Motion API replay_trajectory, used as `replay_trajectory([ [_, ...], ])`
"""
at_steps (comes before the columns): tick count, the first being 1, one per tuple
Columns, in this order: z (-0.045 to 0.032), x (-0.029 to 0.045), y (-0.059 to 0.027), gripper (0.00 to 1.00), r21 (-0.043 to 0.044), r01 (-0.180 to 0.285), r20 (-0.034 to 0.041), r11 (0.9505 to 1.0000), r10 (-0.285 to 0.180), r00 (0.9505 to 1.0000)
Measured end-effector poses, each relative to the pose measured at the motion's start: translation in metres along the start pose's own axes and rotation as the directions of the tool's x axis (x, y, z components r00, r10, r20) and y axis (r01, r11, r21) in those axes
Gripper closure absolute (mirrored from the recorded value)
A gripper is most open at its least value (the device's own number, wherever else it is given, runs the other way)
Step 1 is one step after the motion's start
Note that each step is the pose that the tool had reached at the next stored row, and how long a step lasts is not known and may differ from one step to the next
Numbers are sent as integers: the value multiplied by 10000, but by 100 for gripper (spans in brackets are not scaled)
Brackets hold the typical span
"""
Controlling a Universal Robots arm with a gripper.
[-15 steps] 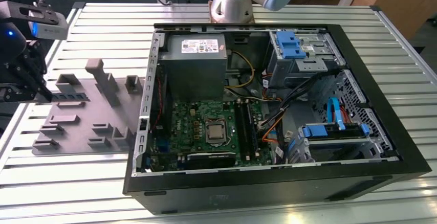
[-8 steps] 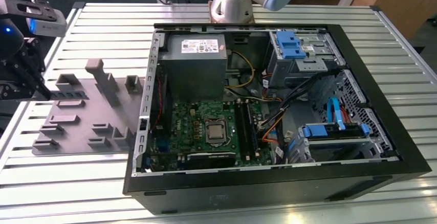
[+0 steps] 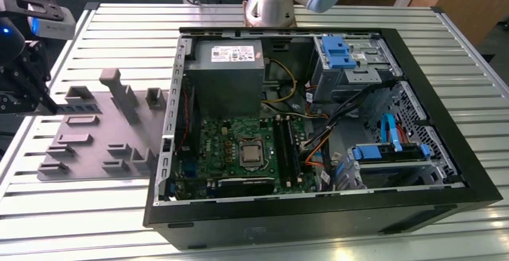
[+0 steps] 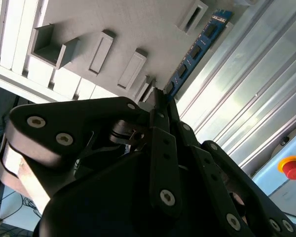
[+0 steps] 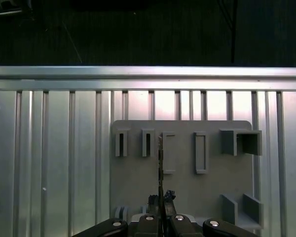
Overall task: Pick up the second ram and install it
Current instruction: 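Pick up the second ram and move it above second insertion slot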
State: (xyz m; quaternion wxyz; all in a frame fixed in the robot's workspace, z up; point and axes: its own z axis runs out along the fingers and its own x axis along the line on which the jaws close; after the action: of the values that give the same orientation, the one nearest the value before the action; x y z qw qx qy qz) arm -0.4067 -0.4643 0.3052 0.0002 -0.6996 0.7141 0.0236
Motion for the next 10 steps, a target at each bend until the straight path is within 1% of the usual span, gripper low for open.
replay_trajectory([
  [10, -77, -4, 3, 86, -1, 1, 0, 10000, -1, 10000],
])
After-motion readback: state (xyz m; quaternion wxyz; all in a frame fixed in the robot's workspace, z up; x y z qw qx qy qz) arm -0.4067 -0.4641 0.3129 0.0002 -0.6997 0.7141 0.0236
